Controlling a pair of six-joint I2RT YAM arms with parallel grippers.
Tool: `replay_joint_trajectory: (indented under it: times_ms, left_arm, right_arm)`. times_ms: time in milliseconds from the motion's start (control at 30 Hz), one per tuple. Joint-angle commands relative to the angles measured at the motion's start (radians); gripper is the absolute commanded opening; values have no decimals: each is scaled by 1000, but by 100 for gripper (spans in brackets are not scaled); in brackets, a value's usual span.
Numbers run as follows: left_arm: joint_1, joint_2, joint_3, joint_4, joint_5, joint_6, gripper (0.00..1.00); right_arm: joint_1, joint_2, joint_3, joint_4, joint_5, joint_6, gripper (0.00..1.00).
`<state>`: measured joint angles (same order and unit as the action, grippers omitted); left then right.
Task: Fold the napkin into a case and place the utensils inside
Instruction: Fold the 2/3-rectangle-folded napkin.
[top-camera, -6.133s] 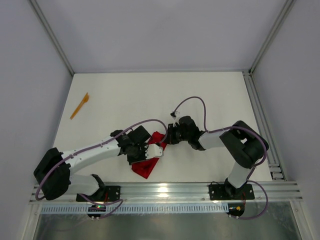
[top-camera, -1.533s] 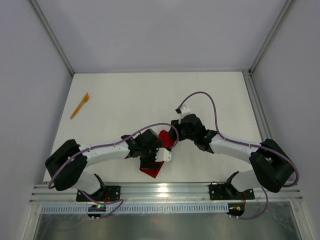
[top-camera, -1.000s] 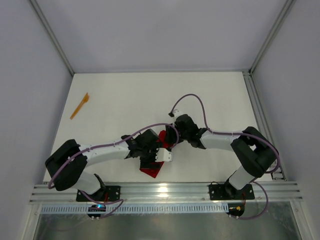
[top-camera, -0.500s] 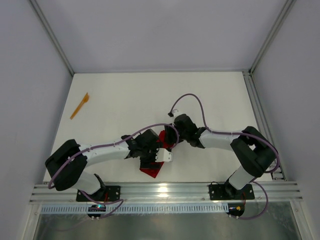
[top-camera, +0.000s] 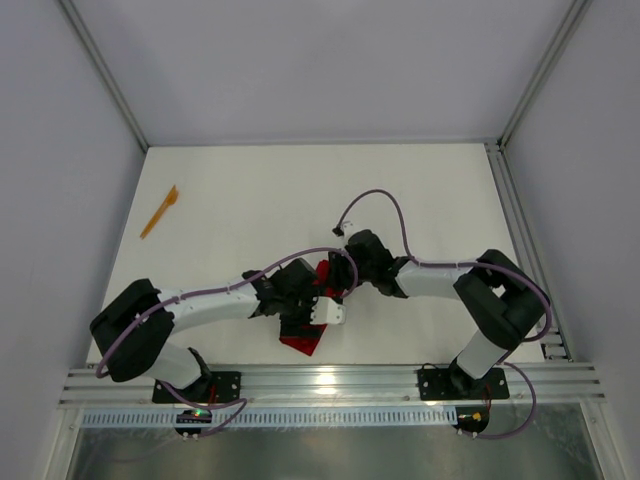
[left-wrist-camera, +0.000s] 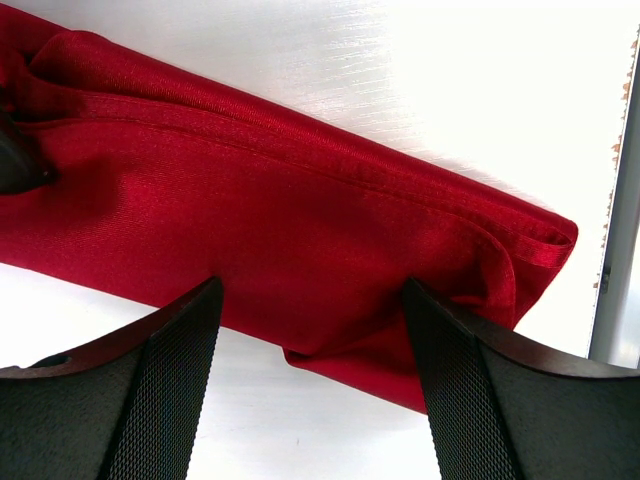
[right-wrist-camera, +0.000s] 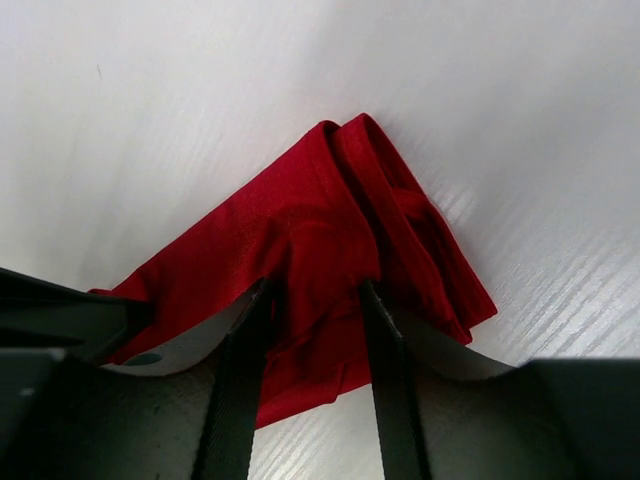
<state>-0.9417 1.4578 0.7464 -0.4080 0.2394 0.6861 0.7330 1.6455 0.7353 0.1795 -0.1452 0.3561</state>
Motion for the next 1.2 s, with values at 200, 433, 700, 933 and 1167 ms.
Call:
replay_joint_trajectory:
  times_ms: [200, 433, 700, 933, 1167]
  left_arm:
    - [-3, -22, -58, 5, 3, 16, 75]
    - [-3, -27, -59, 9, -6, 21, 75]
    - [-3, -19, -61, 6, -12, 33, 76]
    - [-3, -17, -42, 3, -11, 58, 77]
    - [-5, -20, -25, -6, -11, 92, 78]
  right_arm:
    - [5, -18, -50, 78, -116, 70, 38]
    - [-58, -3, -103, 170, -218, 127, 32]
    - [-87, -91, -67, 22, -108, 29, 49]
    - [-99, -190, 7, -164, 47, -97, 57]
    - [-127, -86, 81, -167, 27, -132, 64]
